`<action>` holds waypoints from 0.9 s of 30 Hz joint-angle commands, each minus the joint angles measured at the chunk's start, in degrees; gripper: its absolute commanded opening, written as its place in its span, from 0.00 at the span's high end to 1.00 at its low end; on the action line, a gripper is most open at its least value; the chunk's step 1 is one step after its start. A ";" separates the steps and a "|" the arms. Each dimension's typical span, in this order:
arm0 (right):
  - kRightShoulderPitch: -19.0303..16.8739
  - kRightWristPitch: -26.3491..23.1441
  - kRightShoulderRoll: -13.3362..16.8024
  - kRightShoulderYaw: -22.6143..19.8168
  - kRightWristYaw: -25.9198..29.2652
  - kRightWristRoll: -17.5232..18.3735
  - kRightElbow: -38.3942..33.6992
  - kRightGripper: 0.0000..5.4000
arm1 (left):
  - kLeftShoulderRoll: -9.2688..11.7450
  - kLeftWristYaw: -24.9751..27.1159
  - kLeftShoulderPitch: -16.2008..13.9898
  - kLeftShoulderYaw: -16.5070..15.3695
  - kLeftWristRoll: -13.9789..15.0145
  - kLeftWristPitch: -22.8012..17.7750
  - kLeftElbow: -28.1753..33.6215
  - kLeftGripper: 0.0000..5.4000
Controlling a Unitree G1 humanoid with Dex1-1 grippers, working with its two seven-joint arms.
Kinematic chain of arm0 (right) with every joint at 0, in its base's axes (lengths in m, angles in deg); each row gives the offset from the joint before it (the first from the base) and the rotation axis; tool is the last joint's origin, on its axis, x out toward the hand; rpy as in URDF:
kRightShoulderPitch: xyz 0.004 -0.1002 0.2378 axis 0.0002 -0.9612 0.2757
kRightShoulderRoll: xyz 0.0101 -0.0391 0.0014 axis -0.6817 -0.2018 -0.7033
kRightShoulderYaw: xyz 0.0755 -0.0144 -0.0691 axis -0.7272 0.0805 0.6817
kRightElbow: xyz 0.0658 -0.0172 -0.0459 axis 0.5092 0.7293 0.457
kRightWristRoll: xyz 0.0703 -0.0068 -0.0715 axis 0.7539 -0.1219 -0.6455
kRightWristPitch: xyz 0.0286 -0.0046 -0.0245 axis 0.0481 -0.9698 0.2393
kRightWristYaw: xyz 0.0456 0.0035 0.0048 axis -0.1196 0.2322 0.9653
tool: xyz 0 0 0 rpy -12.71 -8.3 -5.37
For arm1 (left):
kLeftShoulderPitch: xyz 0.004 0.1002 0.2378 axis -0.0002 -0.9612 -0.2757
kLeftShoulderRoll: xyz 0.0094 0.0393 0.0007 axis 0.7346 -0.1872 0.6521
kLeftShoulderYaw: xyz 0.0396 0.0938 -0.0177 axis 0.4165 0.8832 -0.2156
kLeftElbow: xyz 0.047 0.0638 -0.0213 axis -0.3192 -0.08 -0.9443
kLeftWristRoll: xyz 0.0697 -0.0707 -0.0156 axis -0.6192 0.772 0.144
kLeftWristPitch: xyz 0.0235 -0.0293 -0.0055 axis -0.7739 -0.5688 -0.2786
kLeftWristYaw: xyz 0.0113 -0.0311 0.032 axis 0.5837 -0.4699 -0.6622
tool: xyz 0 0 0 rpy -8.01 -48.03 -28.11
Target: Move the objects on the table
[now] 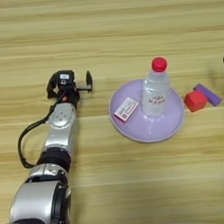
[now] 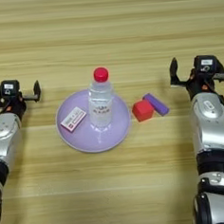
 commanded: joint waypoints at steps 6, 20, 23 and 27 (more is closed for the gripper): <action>2.96 4.99 0.54 1.06 2.29 0.41 7.13 0.01 | -0.10 0.94 0.01 -0.38 0.88 1.18 1.51 0.00; 3.71 6.49 0.22 2.74 2.10 -0.90 9.82 0.01 | -3.80 6.27 -6.35 5.02 9.25 -17.02 49.15 0.00; 3.81 6.61 0.11 3.02 1.94 -1.06 10.02 0.01 | -4.34 6.93 -8.64 7.74 10.96 -22.87 59.30 0.00; 3.98 6.74 -0.16 3.36 1.71 -1.32 10.27 0.01 | -4.52 9.24 -12.65 13.68 11.54 -28.39 68.95 0.00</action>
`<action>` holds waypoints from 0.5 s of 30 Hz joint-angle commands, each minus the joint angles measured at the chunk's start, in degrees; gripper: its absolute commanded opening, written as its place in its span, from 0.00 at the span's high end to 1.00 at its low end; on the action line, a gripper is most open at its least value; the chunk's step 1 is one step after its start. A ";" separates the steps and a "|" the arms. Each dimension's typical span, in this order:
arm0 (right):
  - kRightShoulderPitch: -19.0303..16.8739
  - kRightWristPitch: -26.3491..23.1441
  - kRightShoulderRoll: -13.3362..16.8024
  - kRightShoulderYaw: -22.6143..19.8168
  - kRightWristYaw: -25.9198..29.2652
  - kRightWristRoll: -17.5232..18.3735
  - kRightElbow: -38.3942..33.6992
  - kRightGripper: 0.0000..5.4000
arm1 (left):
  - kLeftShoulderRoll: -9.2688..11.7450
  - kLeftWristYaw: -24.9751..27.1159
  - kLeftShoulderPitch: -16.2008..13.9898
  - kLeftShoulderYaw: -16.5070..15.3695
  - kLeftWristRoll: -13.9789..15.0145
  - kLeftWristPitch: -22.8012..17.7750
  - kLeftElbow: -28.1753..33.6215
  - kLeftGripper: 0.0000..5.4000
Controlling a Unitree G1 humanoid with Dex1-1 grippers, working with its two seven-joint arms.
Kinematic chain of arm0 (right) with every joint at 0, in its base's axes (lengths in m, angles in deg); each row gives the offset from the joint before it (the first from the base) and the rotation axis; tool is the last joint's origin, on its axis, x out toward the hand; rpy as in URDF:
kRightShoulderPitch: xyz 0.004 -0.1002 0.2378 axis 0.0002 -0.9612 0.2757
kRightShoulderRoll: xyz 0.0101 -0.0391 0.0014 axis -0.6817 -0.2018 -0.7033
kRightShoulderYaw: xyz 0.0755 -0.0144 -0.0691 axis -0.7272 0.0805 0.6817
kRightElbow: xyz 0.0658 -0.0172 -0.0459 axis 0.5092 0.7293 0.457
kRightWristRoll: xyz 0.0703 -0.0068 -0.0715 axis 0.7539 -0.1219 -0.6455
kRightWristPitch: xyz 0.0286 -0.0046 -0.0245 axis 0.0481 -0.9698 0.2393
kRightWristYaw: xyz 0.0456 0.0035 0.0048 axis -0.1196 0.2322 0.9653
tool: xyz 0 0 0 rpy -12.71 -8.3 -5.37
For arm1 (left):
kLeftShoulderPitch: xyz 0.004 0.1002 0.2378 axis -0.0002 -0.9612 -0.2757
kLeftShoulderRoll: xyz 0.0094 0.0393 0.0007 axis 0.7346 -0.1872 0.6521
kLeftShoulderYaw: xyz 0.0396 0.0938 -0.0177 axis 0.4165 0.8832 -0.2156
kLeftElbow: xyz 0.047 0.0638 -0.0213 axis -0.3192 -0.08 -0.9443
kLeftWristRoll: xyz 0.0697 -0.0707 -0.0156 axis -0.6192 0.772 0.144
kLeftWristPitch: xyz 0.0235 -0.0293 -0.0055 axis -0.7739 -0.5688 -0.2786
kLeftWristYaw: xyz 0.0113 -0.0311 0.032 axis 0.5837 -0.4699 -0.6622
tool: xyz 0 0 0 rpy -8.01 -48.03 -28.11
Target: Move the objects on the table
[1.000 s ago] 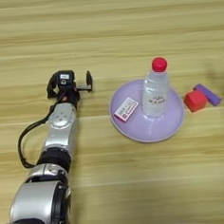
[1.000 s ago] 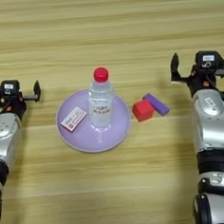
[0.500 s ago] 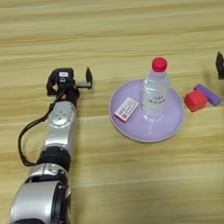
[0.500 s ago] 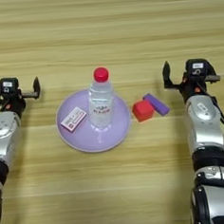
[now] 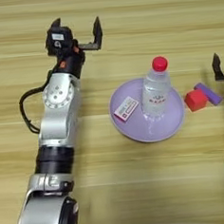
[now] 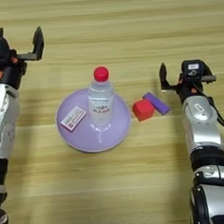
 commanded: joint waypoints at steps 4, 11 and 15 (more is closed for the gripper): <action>1.81 0.96 -0.27 1.15 -0.75 -0.66 1.67 0.01 | 0.87 6.44 -8.63 13.92 1.03 -12.45 18.09 0.00; 1.92 1.50 -0.34 1.47 -1.25 -0.55 1.93 0.01 | 2.91 11.01 -10.65 21.26 -3.34 -11.30 14.39 0.00; 1.89 1.60 -0.36 1.54 -1.43 -0.56 1.91 0.01 | 2.40 12.10 -10.26 22.16 -4.45 -10.04 10.90 0.00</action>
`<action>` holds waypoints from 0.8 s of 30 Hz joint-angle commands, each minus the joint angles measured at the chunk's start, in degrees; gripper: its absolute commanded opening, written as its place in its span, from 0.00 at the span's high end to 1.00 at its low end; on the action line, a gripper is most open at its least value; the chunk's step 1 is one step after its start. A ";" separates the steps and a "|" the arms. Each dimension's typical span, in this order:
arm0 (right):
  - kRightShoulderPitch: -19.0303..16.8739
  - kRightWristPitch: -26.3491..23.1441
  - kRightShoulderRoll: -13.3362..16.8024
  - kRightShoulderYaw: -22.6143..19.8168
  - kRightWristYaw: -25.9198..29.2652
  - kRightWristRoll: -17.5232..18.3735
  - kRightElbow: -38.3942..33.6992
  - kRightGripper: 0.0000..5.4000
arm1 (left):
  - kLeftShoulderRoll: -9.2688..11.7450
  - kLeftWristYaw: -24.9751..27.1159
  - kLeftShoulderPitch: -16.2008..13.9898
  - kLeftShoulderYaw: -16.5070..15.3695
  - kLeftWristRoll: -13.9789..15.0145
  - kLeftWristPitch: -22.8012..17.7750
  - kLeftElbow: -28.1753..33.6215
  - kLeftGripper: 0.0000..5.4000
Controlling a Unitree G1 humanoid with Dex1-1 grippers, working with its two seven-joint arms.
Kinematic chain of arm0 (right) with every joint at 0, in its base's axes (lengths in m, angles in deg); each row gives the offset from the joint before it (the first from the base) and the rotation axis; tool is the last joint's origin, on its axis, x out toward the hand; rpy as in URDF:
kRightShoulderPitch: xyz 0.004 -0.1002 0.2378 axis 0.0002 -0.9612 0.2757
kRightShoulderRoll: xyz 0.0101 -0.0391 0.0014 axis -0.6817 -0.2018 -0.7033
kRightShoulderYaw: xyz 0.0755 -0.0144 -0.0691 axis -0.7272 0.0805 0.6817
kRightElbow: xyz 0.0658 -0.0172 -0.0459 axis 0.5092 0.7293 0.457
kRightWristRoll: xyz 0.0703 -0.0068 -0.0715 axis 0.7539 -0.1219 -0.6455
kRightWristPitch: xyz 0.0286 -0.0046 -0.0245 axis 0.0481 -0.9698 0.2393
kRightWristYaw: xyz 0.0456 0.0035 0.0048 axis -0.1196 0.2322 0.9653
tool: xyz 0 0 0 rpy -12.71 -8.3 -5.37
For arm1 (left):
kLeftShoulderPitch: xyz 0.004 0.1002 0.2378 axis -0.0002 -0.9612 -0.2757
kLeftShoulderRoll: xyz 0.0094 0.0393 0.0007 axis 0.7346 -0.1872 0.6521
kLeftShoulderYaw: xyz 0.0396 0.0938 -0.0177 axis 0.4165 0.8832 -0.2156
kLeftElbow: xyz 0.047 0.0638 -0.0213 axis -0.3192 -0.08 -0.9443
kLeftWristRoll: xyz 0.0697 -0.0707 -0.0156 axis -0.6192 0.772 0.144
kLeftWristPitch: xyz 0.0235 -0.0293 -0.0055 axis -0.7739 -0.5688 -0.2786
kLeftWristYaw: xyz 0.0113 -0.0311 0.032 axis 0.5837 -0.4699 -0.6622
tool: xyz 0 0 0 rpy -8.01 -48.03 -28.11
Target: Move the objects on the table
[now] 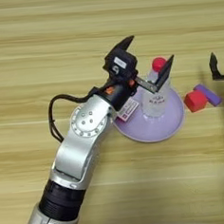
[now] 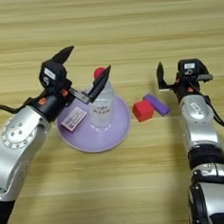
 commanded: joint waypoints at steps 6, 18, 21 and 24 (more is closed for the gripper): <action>0.89 0.53 -0.12 0.46 -0.35 -0.27 0.40 0.01 | -0.68 1.46 1.45 0.51 -3.02 3.13 -5.98 0.00; 0.93 0.57 -0.17 0.79 -0.55 -0.16 0.46 0.01 | -3.63 2.99 4.36 -0.07 -3.20 6.25 -20.99 0.00; 0.83 0.52 -0.24 0.85 -0.67 -0.12 0.24 0.01 | -4.45 3.15 5.43 -0.16 -4.22 7.97 -25.88 0.00; 0.75 0.48 -0.33 0.92 -0.74 -0.14 0.00 0.01 | -5.60 3.30 6.42 -1.10 -4.06 8.89 -30.25 0.00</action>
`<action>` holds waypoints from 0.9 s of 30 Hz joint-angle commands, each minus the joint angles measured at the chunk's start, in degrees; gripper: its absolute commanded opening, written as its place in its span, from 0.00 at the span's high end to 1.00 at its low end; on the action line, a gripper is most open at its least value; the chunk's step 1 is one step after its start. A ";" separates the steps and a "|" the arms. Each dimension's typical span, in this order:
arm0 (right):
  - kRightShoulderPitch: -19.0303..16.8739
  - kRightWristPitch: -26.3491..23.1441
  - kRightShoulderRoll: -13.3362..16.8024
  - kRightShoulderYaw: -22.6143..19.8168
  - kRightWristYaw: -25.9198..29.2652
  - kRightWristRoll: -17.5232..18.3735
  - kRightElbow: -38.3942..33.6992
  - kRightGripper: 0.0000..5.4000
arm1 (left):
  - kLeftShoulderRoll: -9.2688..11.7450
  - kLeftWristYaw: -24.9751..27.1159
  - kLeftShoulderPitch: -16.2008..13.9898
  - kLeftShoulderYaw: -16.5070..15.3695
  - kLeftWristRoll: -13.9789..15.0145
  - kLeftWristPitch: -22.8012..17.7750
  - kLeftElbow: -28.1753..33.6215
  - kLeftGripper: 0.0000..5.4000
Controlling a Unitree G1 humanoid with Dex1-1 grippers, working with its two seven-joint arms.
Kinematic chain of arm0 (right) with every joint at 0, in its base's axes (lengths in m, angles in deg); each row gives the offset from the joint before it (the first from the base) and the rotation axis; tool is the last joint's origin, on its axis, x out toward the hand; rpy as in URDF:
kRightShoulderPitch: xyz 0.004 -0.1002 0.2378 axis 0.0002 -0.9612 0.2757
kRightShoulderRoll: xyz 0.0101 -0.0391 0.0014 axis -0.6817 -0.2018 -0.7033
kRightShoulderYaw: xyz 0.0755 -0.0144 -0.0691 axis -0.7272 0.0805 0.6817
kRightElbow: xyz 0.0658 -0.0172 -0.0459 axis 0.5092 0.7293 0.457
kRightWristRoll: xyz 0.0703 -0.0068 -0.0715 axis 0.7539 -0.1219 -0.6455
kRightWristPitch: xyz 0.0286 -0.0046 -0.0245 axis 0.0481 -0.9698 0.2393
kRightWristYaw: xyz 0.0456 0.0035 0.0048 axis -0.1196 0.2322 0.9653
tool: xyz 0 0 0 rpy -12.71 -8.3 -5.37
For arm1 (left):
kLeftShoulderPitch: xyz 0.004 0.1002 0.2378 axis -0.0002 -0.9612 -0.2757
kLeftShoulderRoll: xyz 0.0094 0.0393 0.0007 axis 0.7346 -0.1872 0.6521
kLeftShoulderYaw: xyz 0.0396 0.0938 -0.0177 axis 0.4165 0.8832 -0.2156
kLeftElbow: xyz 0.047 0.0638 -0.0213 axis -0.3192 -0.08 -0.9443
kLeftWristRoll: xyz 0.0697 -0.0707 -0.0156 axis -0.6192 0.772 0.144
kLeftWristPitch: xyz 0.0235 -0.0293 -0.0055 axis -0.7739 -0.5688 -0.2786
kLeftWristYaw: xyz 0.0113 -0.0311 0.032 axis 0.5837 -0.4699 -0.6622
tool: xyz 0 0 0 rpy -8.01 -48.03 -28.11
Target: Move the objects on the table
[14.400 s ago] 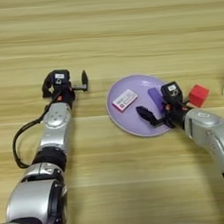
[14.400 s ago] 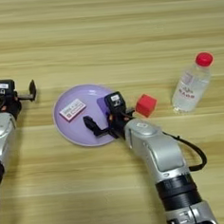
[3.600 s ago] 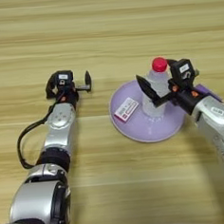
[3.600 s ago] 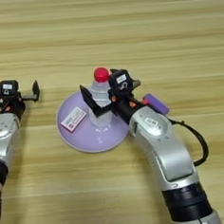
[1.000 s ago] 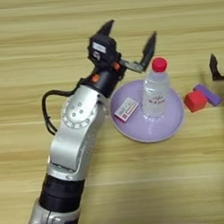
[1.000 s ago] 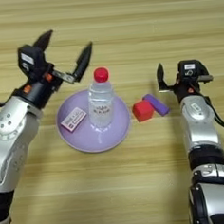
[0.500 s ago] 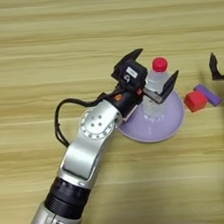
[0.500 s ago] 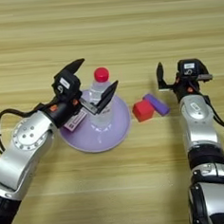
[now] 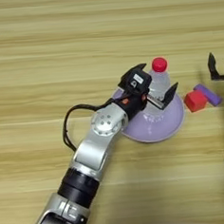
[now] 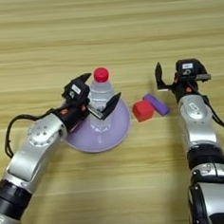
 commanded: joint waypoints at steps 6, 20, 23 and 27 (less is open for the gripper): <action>0.56 0.19 -0.36 0.21 -0.68 -0.23 -0.47 0.01 | -3.28 0.56 3.65 -1.75 -0.85 3.23 -10.75 0.00; 0.32 0.09 -0.25 0.32 -0.94 -0.17 -0.80 0.00 | -4.43 1.78 4.32 -3.59 -0.65 8.01 -14.83 0.16; 0.27 0.09 -0.26 0.34 -0.97 -0.18 -0.88 0.00 | -4.49 2.26 3.79 -3.77 -0.41 7.99 -14.31 0.23; 0.23 0.06 -0.26 0.28 -0.99 -0.12 -0.94 0.00 | -4.72 2.52 3.25 -4.21 -0.25 7.39 -13.25 0.29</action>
